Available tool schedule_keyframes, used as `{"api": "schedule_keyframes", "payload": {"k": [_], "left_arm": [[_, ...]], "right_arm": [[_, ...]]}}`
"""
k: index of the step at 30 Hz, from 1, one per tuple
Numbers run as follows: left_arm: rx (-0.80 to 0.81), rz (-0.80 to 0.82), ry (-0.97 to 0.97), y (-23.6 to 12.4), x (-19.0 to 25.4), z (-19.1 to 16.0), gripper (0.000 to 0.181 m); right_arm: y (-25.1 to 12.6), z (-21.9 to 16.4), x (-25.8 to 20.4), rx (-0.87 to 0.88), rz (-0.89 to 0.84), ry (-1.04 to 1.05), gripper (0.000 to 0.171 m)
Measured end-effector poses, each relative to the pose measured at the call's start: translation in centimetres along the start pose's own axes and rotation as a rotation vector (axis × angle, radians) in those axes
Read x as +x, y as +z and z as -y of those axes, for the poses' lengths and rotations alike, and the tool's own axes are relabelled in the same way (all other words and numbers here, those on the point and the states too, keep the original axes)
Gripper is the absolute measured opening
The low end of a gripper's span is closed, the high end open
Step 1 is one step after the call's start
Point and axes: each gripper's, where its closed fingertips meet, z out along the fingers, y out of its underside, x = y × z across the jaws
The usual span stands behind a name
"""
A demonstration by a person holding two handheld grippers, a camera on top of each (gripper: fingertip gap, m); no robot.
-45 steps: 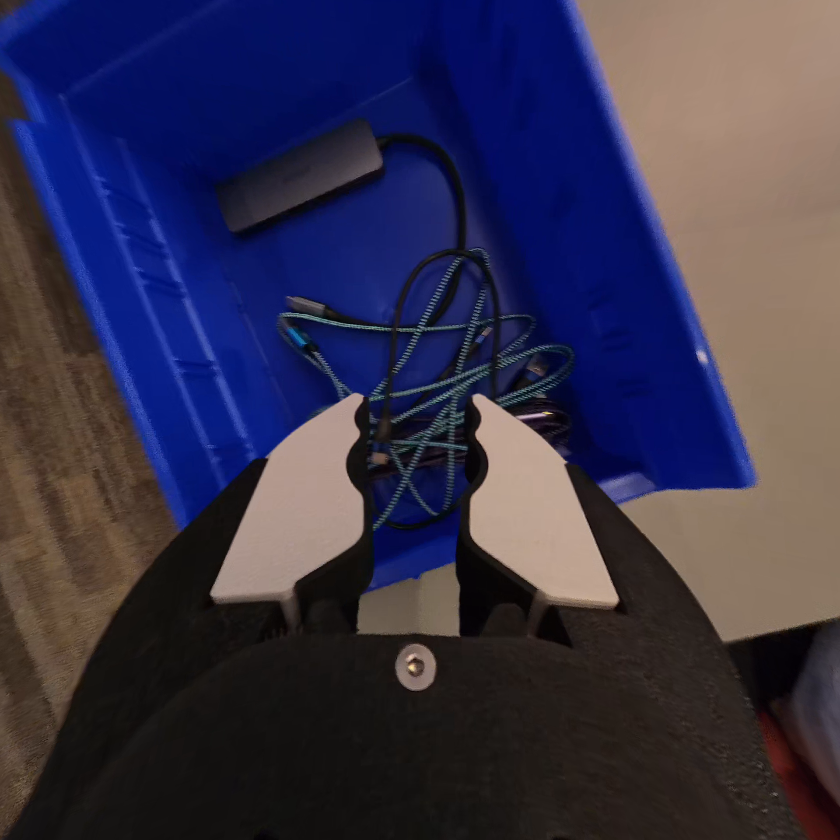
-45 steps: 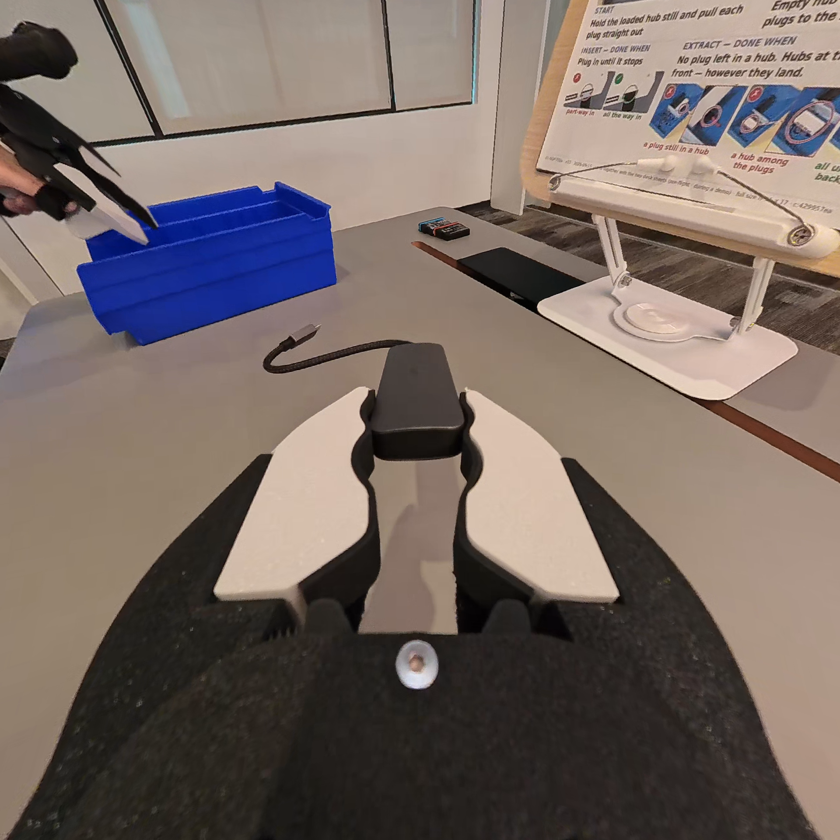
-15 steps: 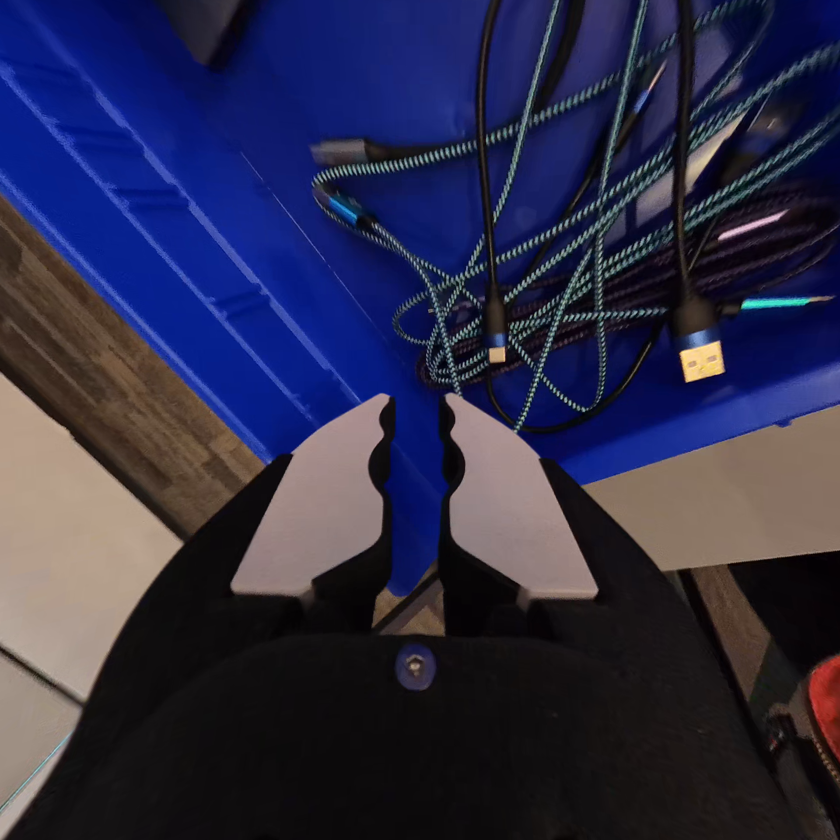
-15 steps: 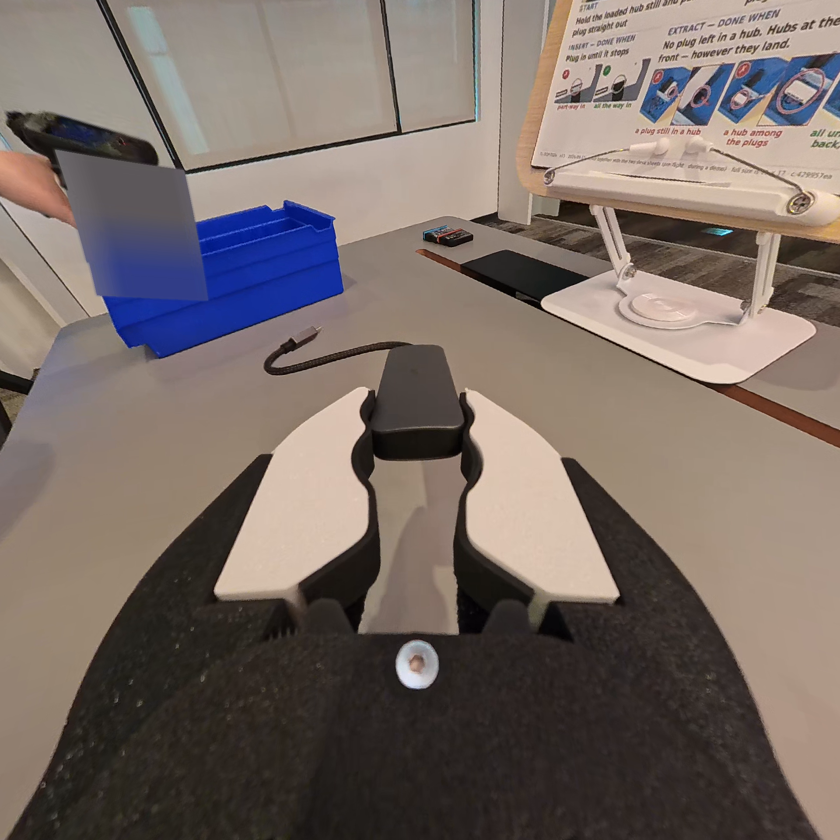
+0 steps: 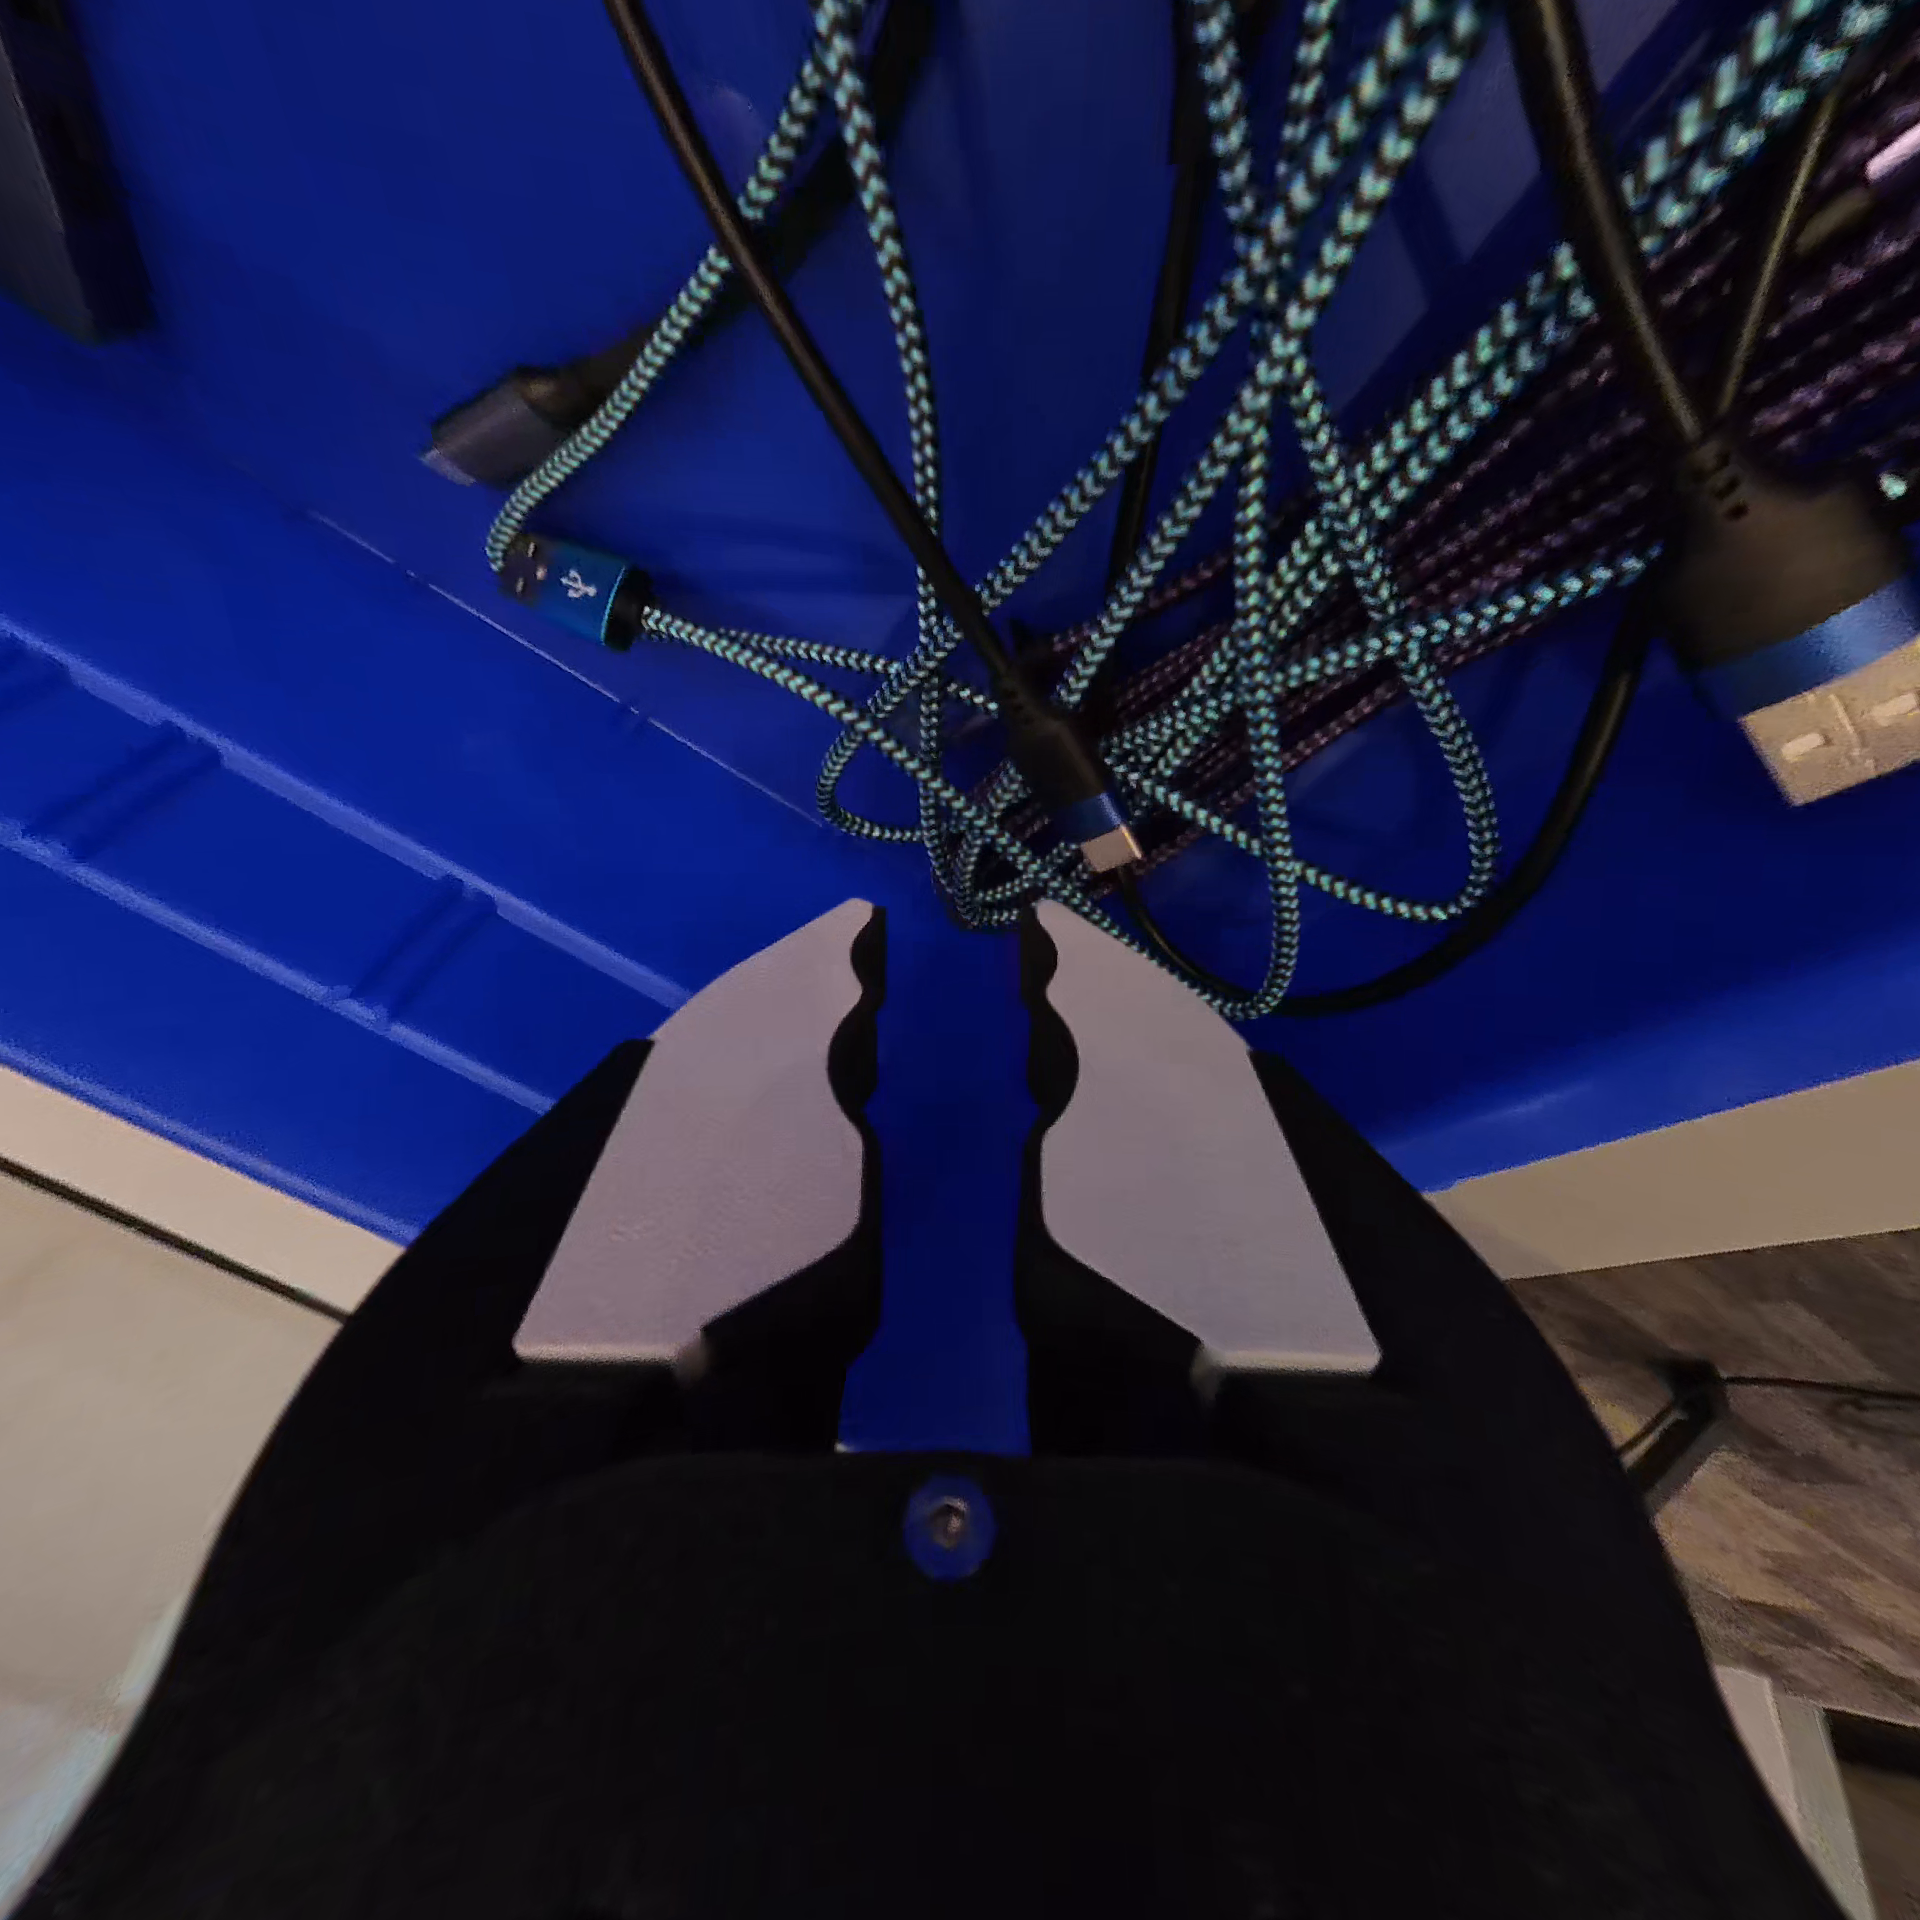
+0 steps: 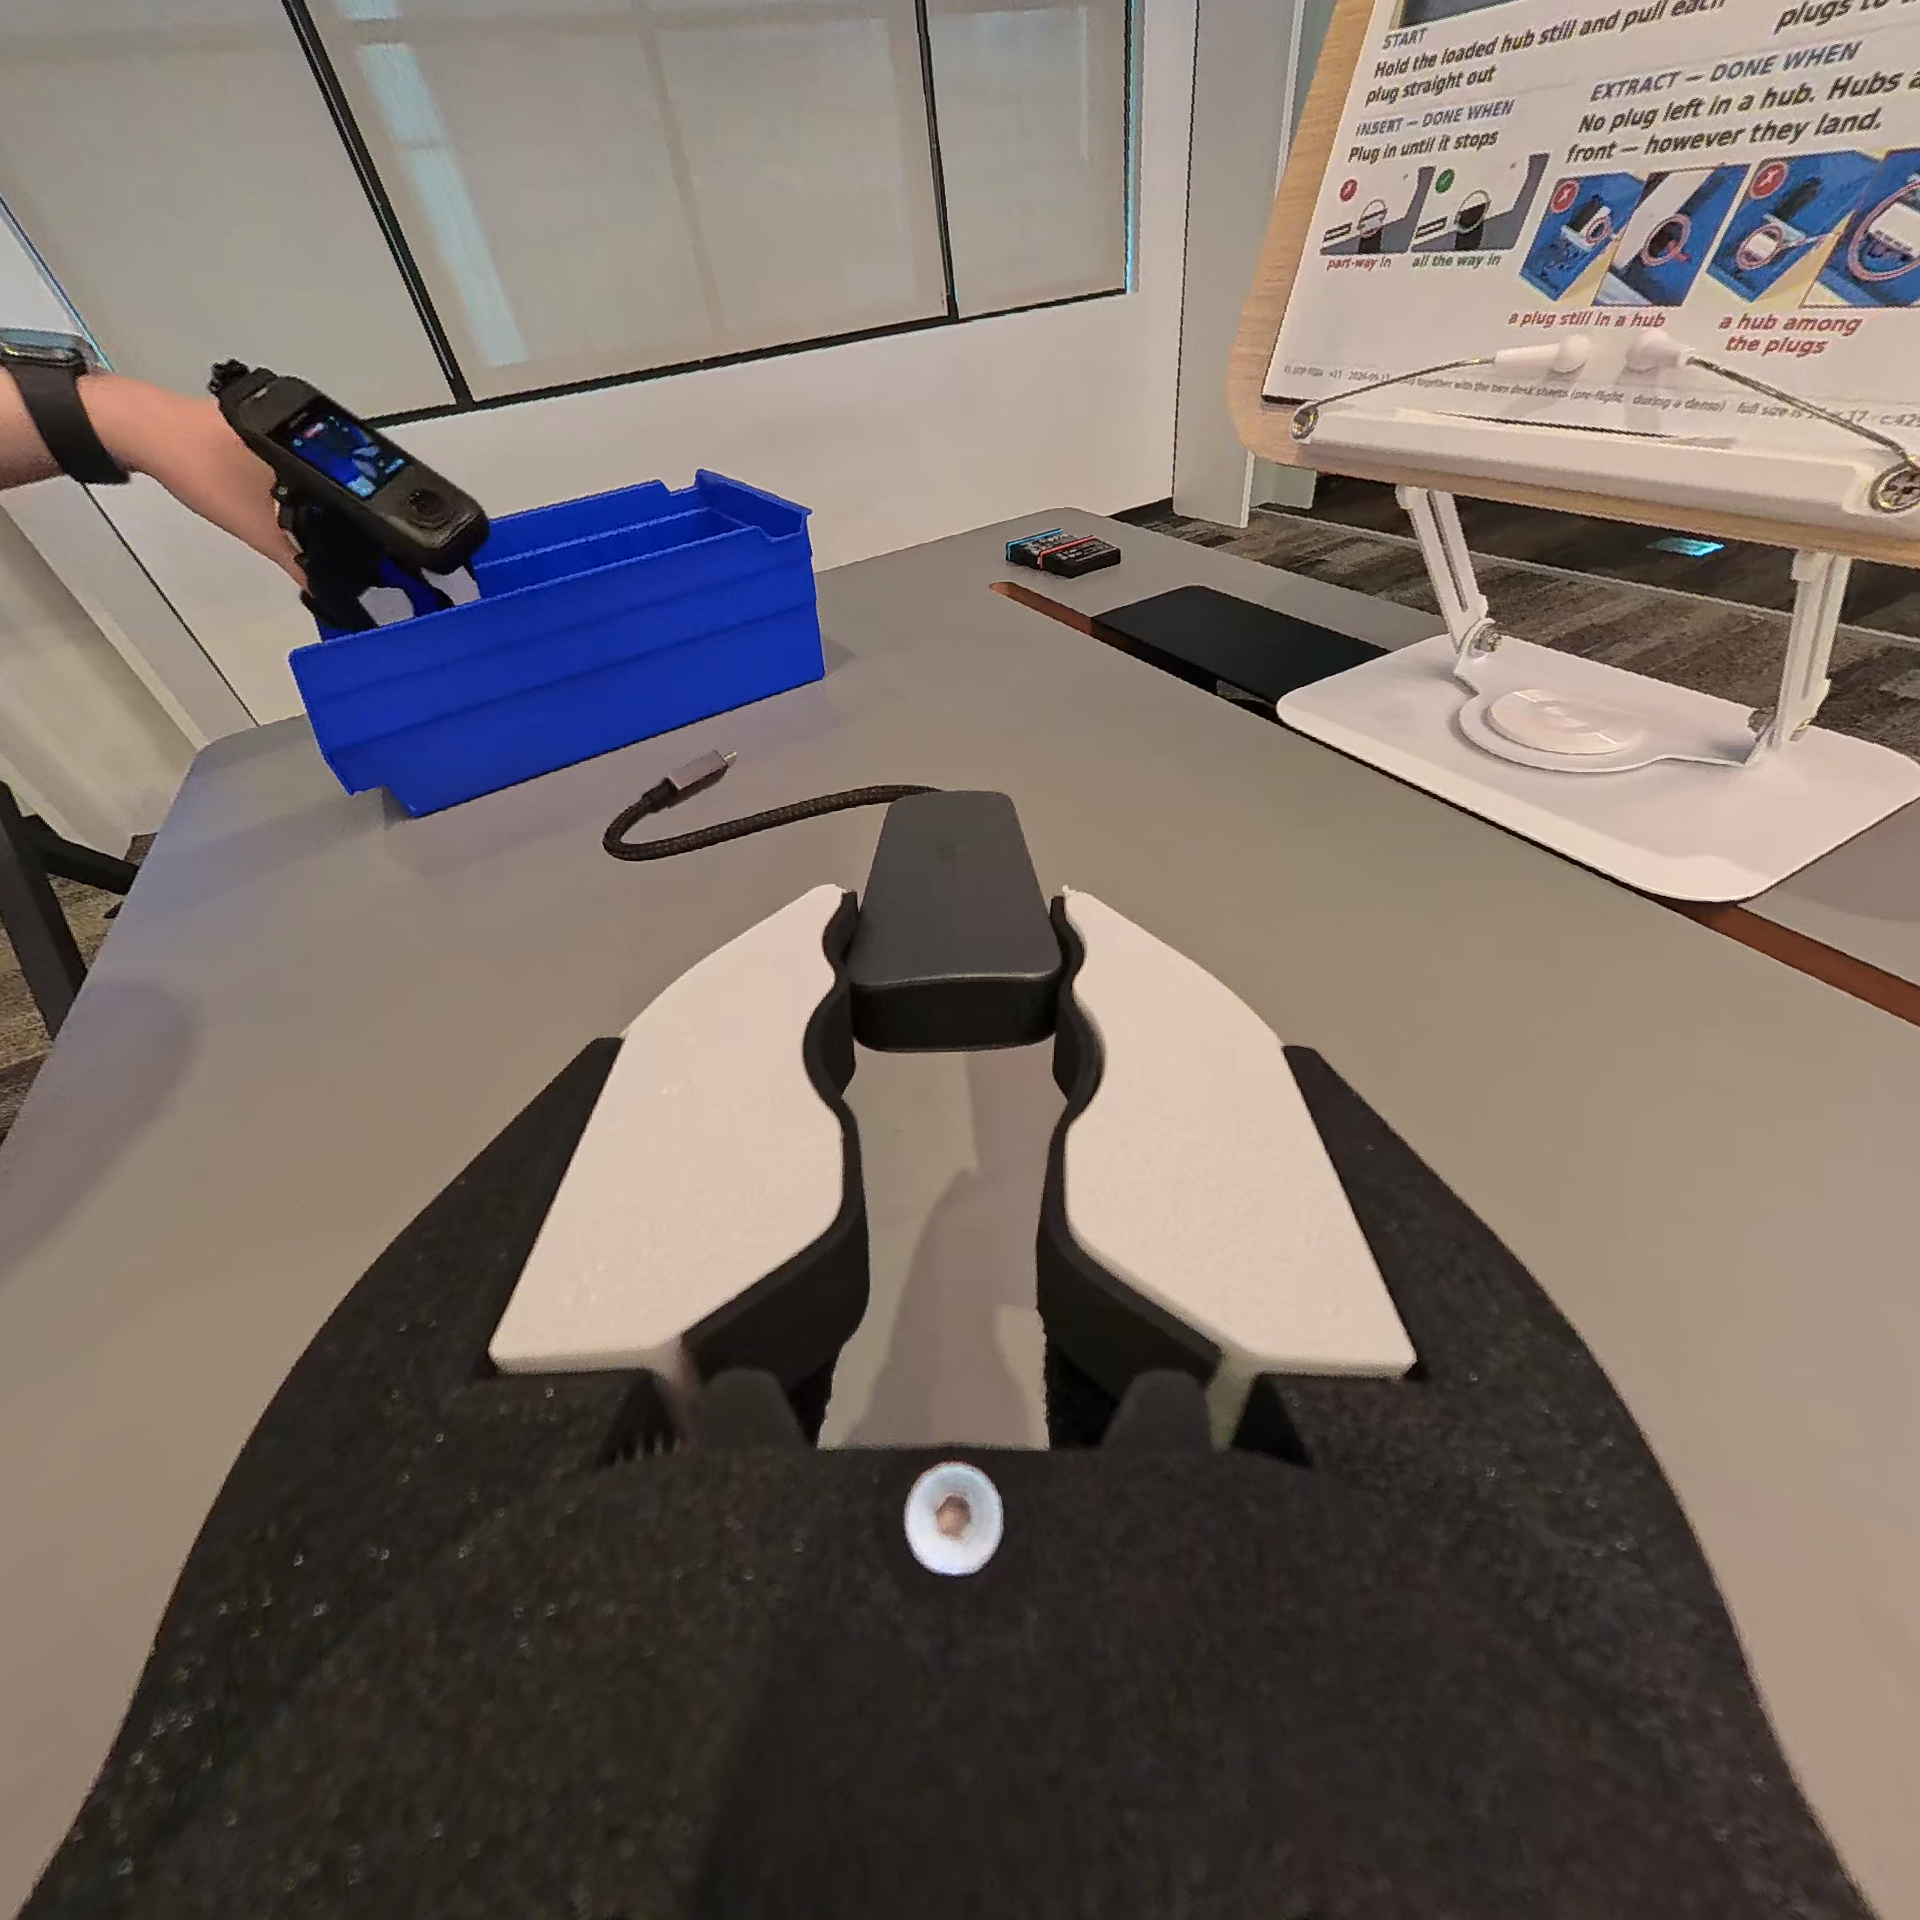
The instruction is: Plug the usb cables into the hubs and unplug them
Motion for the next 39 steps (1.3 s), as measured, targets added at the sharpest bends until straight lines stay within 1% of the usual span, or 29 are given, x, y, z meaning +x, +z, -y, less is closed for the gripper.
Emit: {"api": "schedule_keyframes", "payload": {"k": [3,6,7,11,14,16,19,23,26,28,31,33,35,36,39], "left_arm": [[0.084,-0.06,-0.057,-0.2,0.1,1.0,0.022],[0.193,-0.131,-0.158,-0.7,-0.2,2.7,0.021],[0.198,-0.147,-0.161,-0.6,-0.2,2.9,0.021],[0.173,-0.127,-0.043,0.1,-0.1,3.1,0.018],[0.165,-0.065,0.031,0.3,-0.7,3.6,0.018],[0.158,-0.064,0.049,0.5,-0.6,3.8,0.013],[0.151,-0.072,-0.006,0.4,-1.1,3.9,0.007],[0.17,-0.048,-0.09,-0.8,-3.0,3.5,0.008],[0.212,-0.123,-0.242,-1.7,-3.8,3.6,0.008],[0.208,-0.143,-0.297,-1.8,-4.2,3.5,0.008],[0.196,-0.058,-0.327,-1.7,-5.5,3.0,0.002],[0.252,0.009,-0.416,-2.2,-6.8,4.0,0.01],[0.363,0.008,-0.489,-3.1,-7.1,6.3,0.018],[0.375,0.044,-0.531,-3.2,-7.7,6.8,0.022],[0.344,0.154,-0.652,-2.5,-9.3,7.3,0.034]], "right_arm": [[0.0,-0.1,0.1,-0.001,0.002,0.006,0.034],[0.0,0.0,0.0,0.0,0.006,0.005,0.034],[0.0,0.0,-0.1,0.002,0.007,0.005,0.034],[-0.1,-0.1,0.0,0.001,0.005,0.009,0.034],[-0.2,-0.3,0.1,-0.003,0.006,0.017,0.034],[-0.2,-0.3,0.2,-0.004,0.004,0.018,0.034],[-0.2,-0.3,0.1,-0.004,0.008,0.016,0.034],[-0.2,-0.3,0.2,-0.008,0.005,0.017,0.034],[-0.2,-0.4,0.2,-0.008,0.004,0.021,0.034],[-0.3,-0.3,0.3,-0.006,0.001,0.017,0.034],[-0.5,-0.2,0.3,0.0,0.002,0.02,0.034],[-0.5,-0.3,0.4,-0.004,0.002,0.021,0.034],[-0.5,-0.3,0.4,-0.006,0.004,0.02,0.034],[-0.4,-0.3,0.3,-0.007,0.006,0.02,0.034],[-0.5,-0.2,0.1,-0.004,0.009,0.013,0.034]]}}
